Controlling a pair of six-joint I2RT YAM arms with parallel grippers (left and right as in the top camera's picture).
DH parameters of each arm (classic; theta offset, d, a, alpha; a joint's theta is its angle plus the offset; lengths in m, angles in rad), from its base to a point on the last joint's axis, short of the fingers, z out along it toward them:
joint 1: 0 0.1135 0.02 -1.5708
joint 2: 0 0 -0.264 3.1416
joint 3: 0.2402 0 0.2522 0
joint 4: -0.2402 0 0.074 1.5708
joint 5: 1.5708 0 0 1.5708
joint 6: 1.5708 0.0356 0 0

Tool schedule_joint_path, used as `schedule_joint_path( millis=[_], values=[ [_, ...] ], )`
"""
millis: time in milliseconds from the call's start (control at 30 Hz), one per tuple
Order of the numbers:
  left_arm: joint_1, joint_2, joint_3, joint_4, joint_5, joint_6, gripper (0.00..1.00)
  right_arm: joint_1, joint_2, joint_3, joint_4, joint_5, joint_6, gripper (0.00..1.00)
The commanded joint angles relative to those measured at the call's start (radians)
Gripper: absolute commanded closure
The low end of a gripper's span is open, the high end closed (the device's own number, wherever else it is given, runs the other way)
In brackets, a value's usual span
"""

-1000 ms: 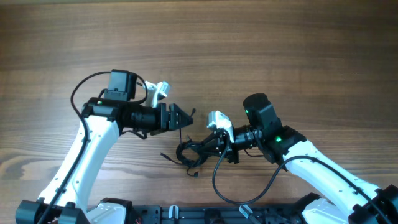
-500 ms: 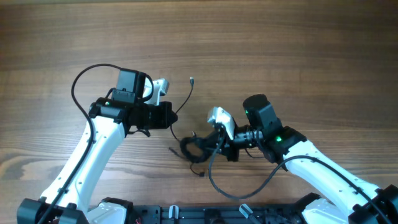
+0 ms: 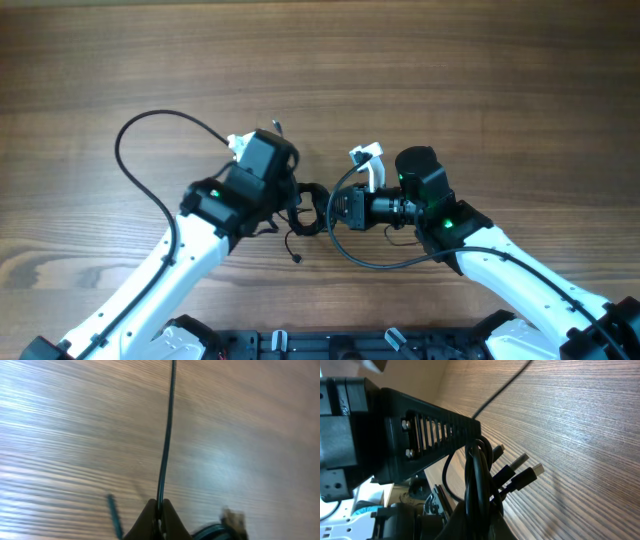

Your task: Untangle cables

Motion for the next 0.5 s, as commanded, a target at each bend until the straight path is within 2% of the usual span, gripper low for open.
schedule_joint_path(
  millis=[0,100,167,367,400,467],
  values=[
    [-0.114,0.017,0.011,-0.001,-0.308,-0.251,0.96,0.000,0.005,0.005,0.009,0.015,0.027,0.96],
    [-0.198,0.038,0.011,0.003,-0.378,-0.317,0.96,0.000,0.005,0.005,0.006,0.048,0.108,0.96],
    [-0.249,0.050,0.010,0.032,-0.386,-0.317,0.96,0.000,0.005,0.005,0.022,0.048,0.135,0.96],
    [-0.268,0.092,0.010,0.035,-0.340,-0.317,0.95,0.000,0.005,0.005,0.054,0.137,0.257,0.96],
    [-0.268,0.092,0.010,0.034,-0.337,-0.317,0.90,0.000,0.005,0.005,0.058,0.137,0.259,0.95],
    [-0.268,0.092,0.011,0.034,-0.337,-0.313,0.71,0.000,0.005,0.005,0.057,0.142,0.257,0.95]
  ],
)
